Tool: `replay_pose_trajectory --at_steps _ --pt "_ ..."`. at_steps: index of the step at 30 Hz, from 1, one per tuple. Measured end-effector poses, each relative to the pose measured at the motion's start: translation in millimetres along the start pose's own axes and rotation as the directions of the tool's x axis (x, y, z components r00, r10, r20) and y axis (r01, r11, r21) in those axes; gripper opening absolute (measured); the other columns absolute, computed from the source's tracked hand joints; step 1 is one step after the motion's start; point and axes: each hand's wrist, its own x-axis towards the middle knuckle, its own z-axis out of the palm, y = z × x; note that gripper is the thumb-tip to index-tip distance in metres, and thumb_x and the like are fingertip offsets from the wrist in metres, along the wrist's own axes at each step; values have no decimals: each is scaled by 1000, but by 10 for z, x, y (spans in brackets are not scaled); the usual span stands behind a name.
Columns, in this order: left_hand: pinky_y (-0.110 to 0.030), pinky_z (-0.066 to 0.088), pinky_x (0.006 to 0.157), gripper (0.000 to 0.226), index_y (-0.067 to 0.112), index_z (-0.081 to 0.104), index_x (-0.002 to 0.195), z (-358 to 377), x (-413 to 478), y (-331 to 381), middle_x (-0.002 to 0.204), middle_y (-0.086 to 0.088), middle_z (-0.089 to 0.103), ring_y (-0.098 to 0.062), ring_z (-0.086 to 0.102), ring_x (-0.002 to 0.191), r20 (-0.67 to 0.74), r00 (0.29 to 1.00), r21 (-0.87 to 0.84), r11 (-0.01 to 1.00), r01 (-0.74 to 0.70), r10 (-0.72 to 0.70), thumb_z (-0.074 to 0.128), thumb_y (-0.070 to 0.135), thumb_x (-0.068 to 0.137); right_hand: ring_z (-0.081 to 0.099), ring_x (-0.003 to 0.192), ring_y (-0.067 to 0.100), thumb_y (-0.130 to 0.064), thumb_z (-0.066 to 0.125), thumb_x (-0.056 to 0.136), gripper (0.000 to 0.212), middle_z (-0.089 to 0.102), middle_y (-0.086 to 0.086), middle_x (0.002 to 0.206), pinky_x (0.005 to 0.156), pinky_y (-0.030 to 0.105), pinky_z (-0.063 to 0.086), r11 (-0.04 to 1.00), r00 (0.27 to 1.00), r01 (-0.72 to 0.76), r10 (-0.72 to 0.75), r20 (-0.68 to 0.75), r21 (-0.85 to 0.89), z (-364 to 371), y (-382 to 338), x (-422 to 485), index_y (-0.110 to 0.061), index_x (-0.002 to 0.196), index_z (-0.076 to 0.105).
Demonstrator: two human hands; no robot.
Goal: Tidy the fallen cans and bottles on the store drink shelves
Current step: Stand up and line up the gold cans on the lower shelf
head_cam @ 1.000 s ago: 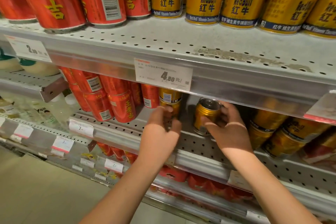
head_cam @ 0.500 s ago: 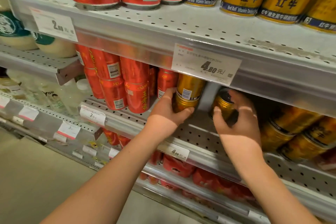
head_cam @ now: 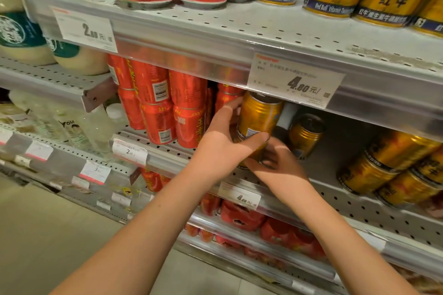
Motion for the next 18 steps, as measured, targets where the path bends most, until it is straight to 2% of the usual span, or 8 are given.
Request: replay_pose_trajectory --at_steps 2,3,5,7,8,11,14,18 --pt "-36 49 107 76 46 40 137 40 -20 -28 130 15 46 -4 51 126 -71 997 94 995 -13 20 81 48 74 64 103 5 -52 76 69 63 67 -16 113 86 29 56 1000 999 -27 27 -47 8 63 -18 10 -36 126 54" --pt "-35 48 107 78 42 42 139 48 -31 -42 129 13 43 -4 49 125 -93 995 136 991 -19 32 80 52 72 66 101 6 -58 75 64 70 67 -16 111 83 29 56 999 997 -47 48 -66 18 98 -23 17 -36 126 53" --pt "-22 45 105 79 35 45 141 27 -46 -66 126 12 41 2 47 120 -105 993 190 981 -36 57 78 53 71 67 100 10 -63 72 59 74 69 -14 110 84 36 58 997 992 -76 77 -99 12 164 -31 41 -38 127 52" --pt "-5 38 97 74 38 45 140 -48 -68 -73 127 11 43 12 48 116 -86 994 185 982 -43 60 78 44 74 68 98 10 -65 71 61 67 70 -14 107 87 41 58 997 988 -82 79 -130 -16 217 -27 73 -44 122 53" --pt "-4 39 96 71 41 45 138 -93 -79 -77 129 10 45 12 50 117 -61 997 153 987 -43 53 79 38 77 68 96 10 -66 70 61 64 70 -15 106 87 41 58 997 986 -78 73 -148 -28 236 -31 82 -46 119 53" --pt "-22 50 100 64 39 48 137 -170 -103 -103 130 4 58 -5 58 121 6 1000 61 998 -31 31 79 22 84 67 95 9 -68 69 62 61 68 -15 105 85 40 59 996 978 -71 61 -197 -45 277 -41 84 -46 117 54" --pt "-37 52 101 56 29 53 134 -155 -85 -124 126 2 61 -11 60 118 -53 999 58 998 -2 5 79 19 86 67 91 7 -67 69 64 55 68 -18 100 81 37 59 998 977 -40 31 -212 -39 288 -75 80 -49 114 54" --pt "-37 54 97 55 24 53 136 -124 -75 -167 126 0 61 -12 62 116 -82 997 87 996 21 -14 78 17 88 66 95 12 -59 70 72 57 67 -15 105 81 38 58 997 979 -26 10 -206 -74 274 -107 130 -44 124 54"
